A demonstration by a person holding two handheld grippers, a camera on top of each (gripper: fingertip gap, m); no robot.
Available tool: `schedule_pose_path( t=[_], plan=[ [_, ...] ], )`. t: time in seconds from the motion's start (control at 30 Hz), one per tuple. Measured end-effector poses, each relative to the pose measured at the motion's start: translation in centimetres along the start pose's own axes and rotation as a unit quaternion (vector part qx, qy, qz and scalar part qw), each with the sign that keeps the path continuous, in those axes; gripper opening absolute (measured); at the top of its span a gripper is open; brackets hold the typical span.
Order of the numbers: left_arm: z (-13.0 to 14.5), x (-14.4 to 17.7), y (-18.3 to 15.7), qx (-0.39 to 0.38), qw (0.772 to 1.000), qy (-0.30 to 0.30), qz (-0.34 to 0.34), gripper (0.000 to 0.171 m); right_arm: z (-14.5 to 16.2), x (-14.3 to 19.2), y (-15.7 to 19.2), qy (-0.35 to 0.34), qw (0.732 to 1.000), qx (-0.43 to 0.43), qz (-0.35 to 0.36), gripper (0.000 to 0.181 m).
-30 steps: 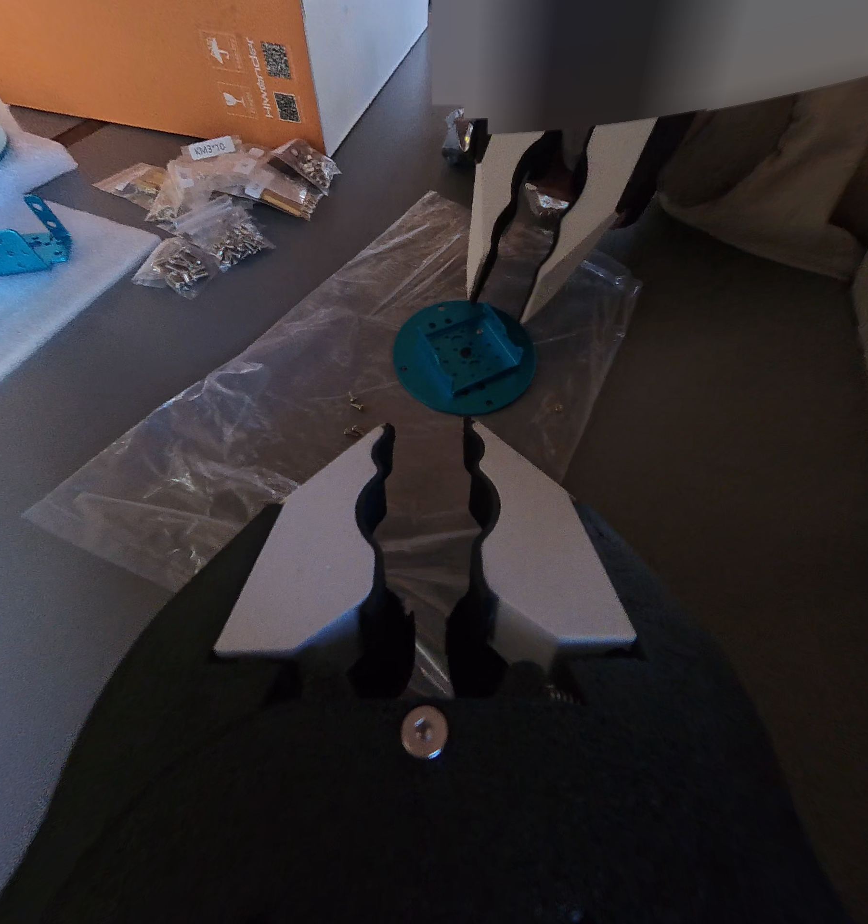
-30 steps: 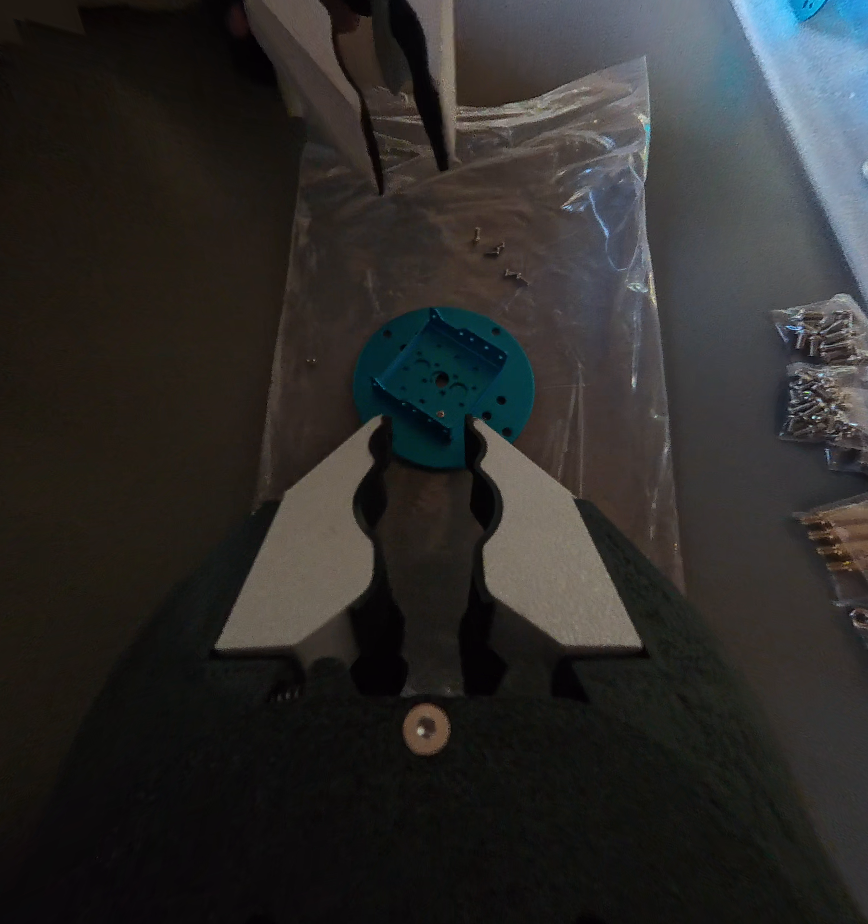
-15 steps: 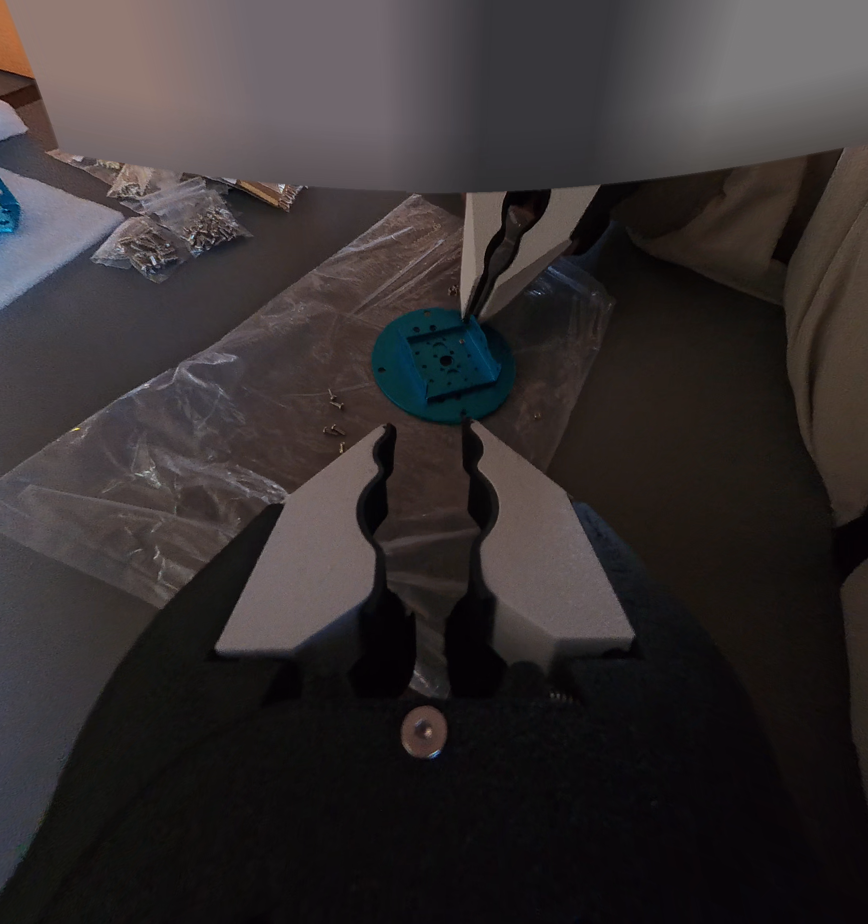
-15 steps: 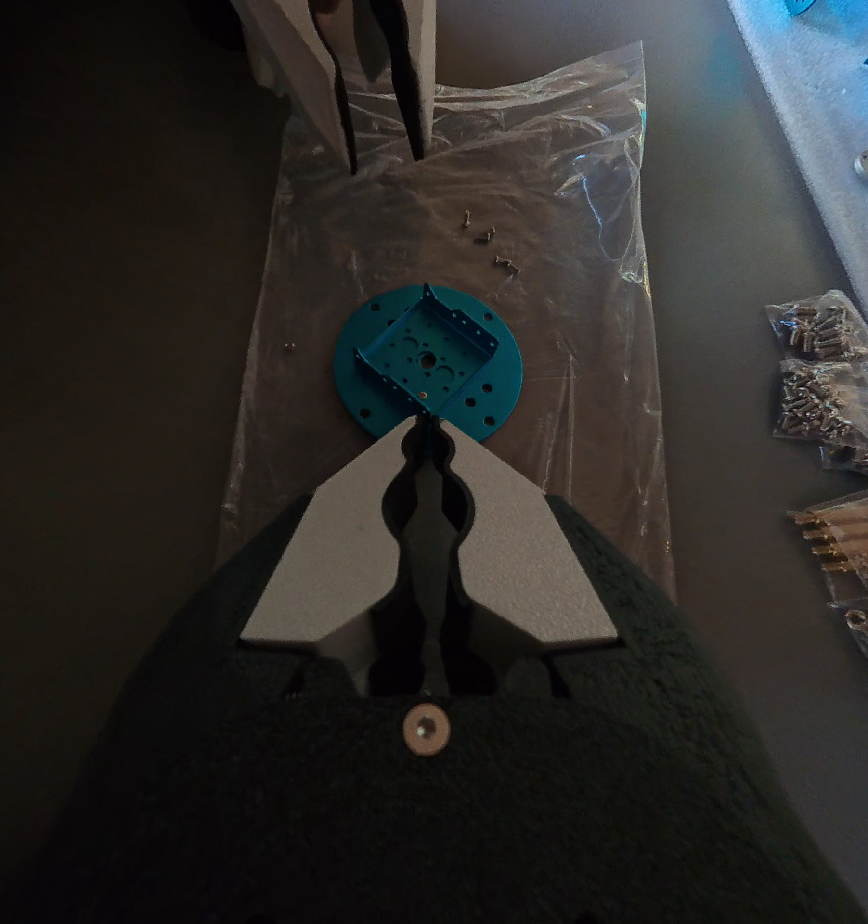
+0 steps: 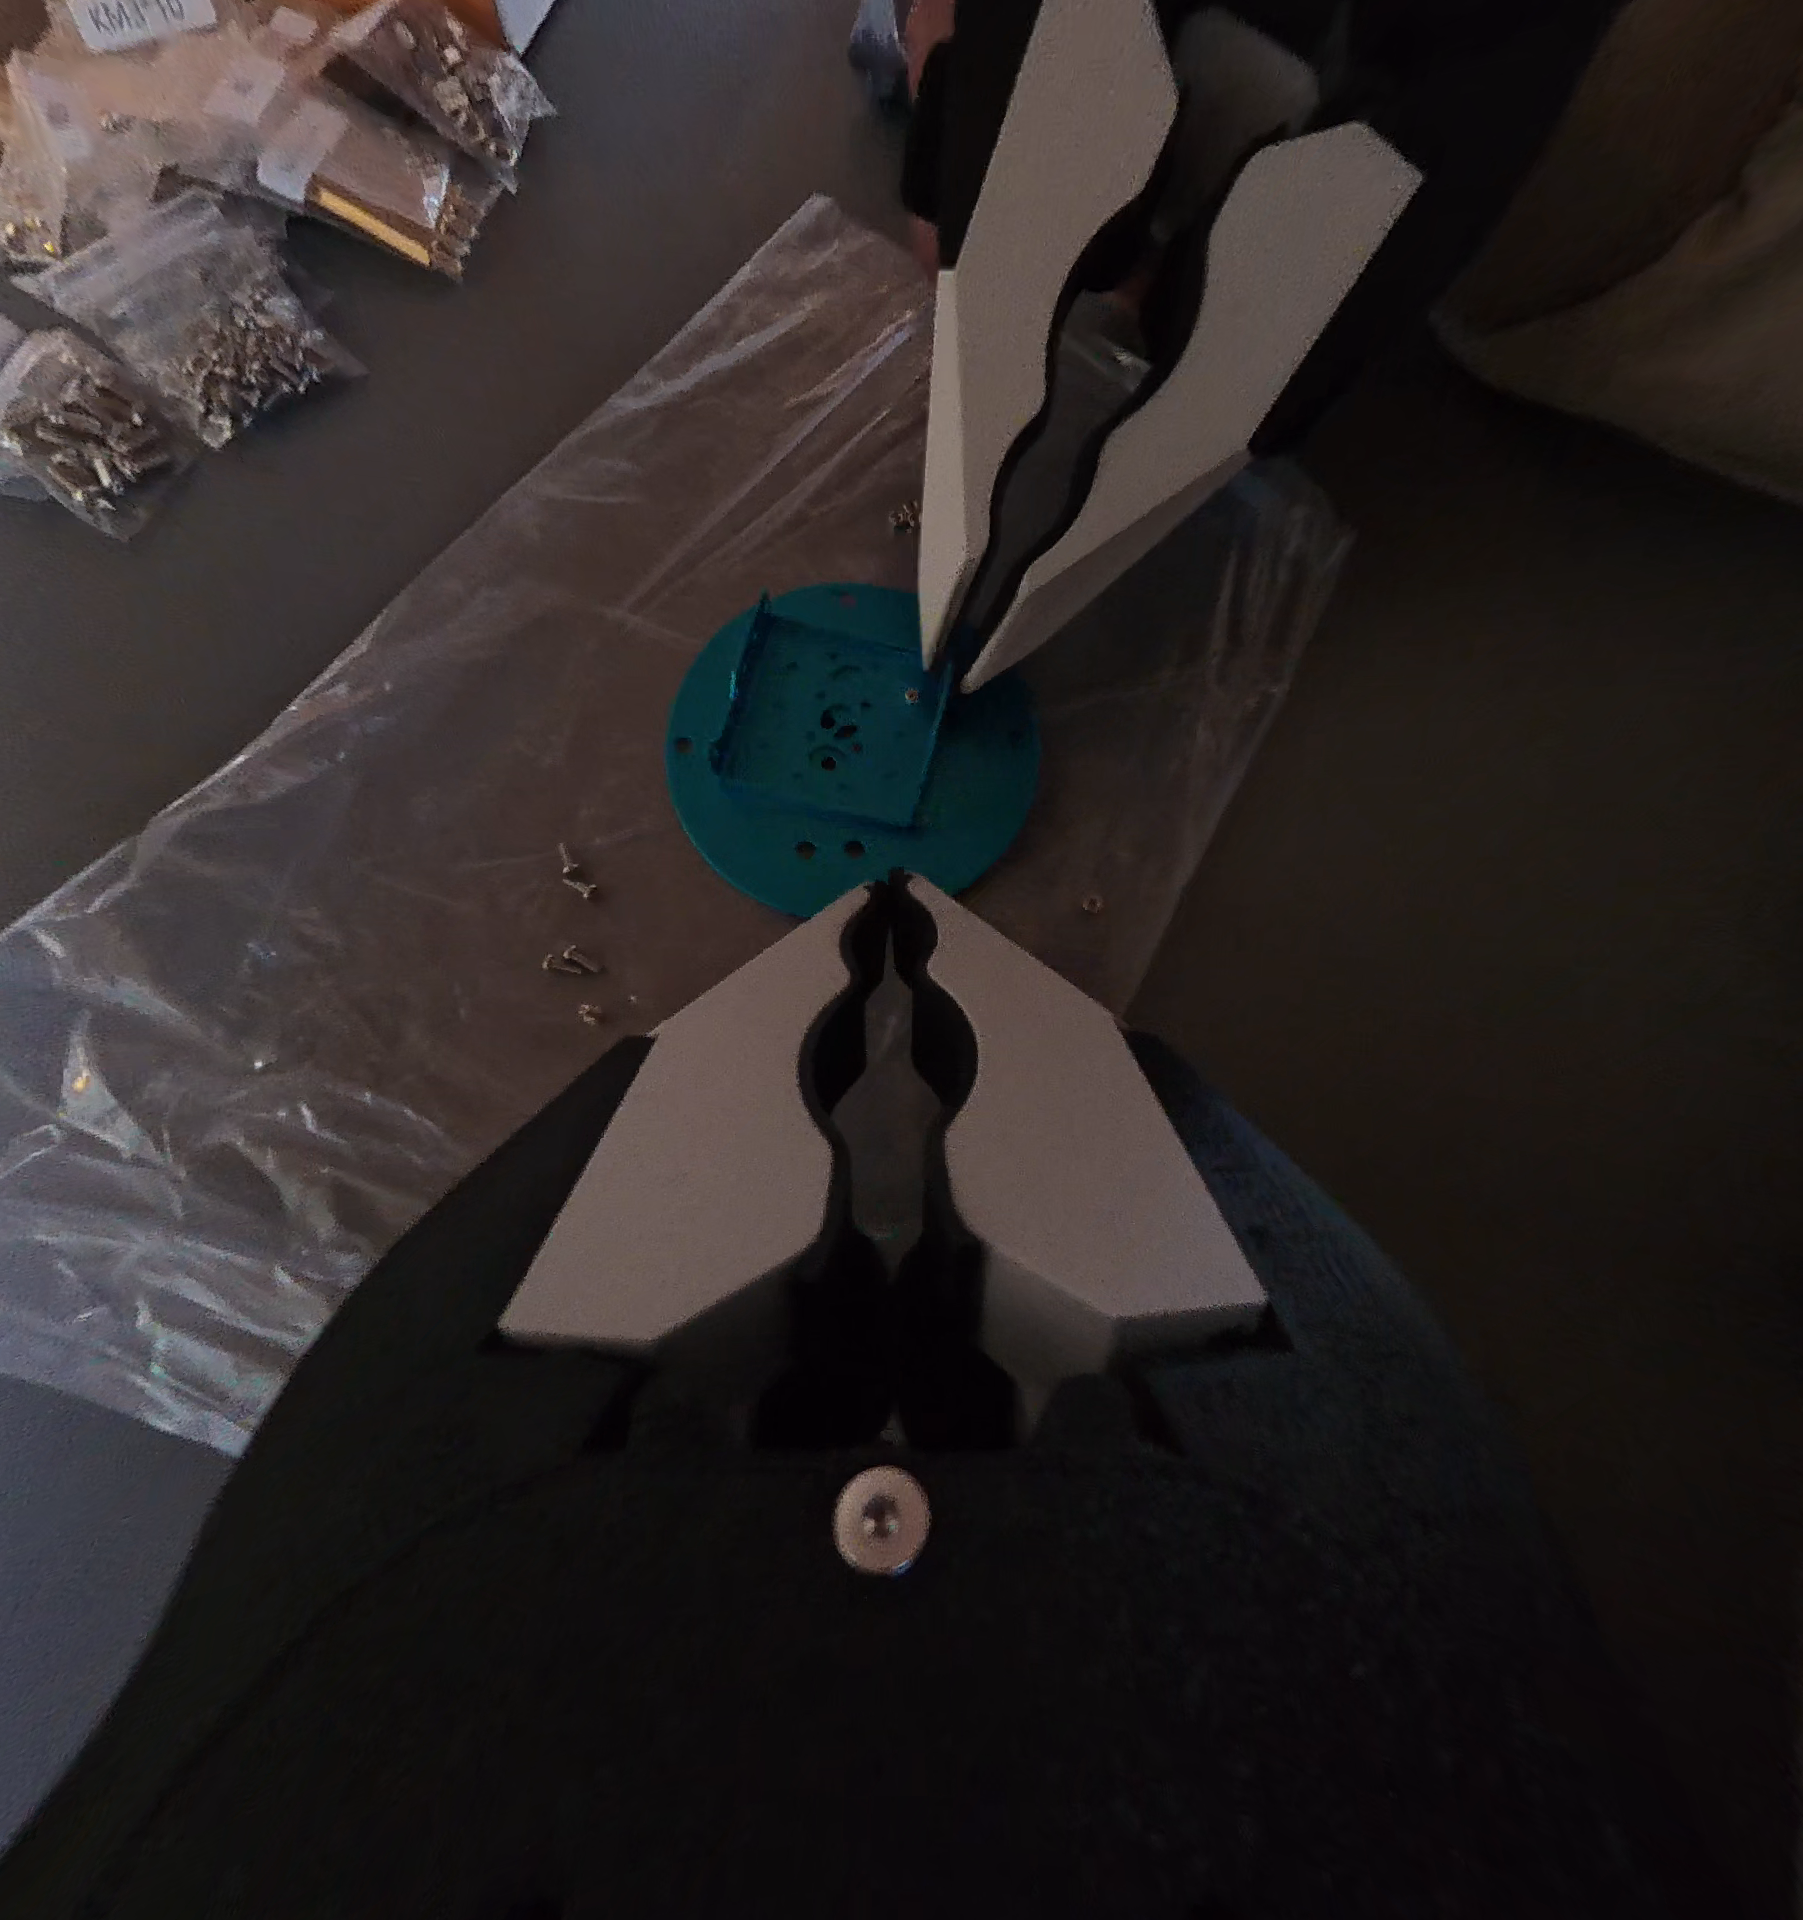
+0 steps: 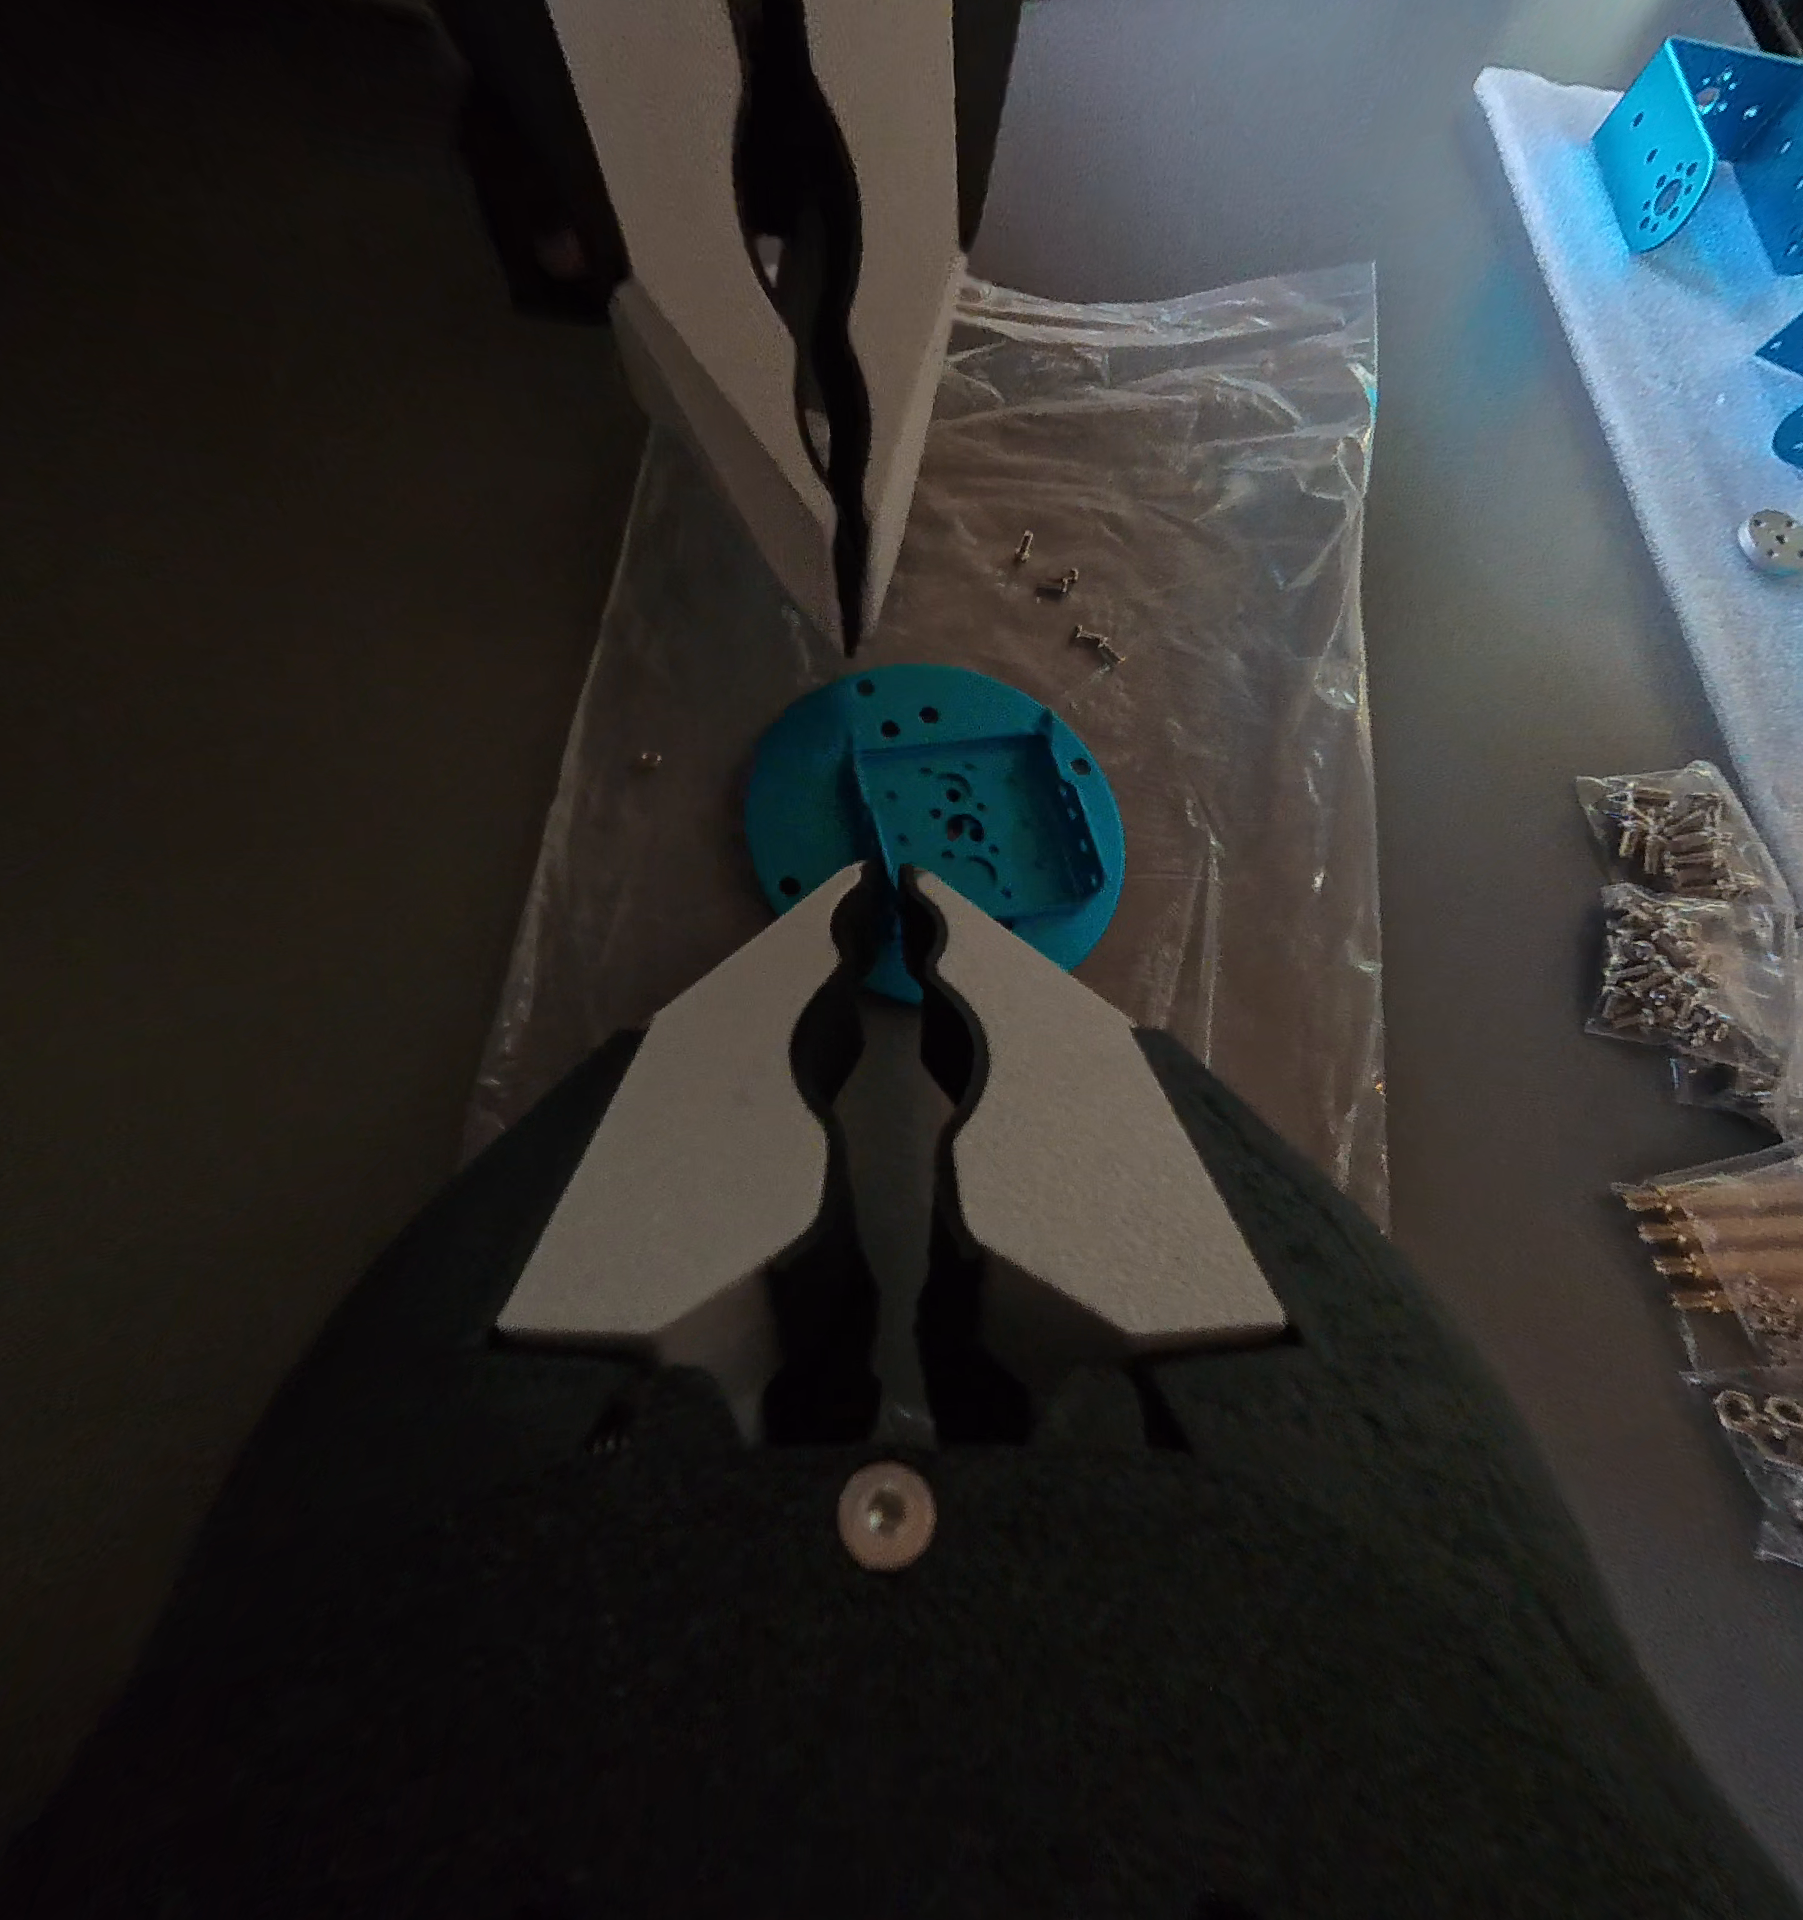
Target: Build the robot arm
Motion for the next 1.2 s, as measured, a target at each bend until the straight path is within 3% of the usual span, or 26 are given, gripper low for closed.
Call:
schedule_pose_path(
  t=[0.23, 0.83, 1.2],
  plan=[
    [-0.4, -0.9, 0.3, -0.015, 0.999, 0.012, -0.045, 0.0, 0.0, -0.1, 0.3, -0.002, 1.0, 0.015, 0.003, 0.0],
    [0.4, -1.4, 0.5, 0.017, 1.0, 0.002, -0.005, 0.0, 0.2, 0.2, 0.7, 0.003, 0.998, 0.006, -0.066, 0.0],
    [0.4, -1.4, 0.5, 0.021, 1.0, 0.0, -0.003, 0.0, 0.2, 0.2, 0.9, 0.001, 0.999, 0.019, -0.047, 0.0]
  ],
)
Point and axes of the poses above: each gripper's, where its closed fingertips meet, x back along the fingers, z out of its underside, y = z × x across the jaws, the point moved 7 cm from there along x, back along the fingers, and after that the axes turned 10 degrees about -x, right-handed, at the moved point
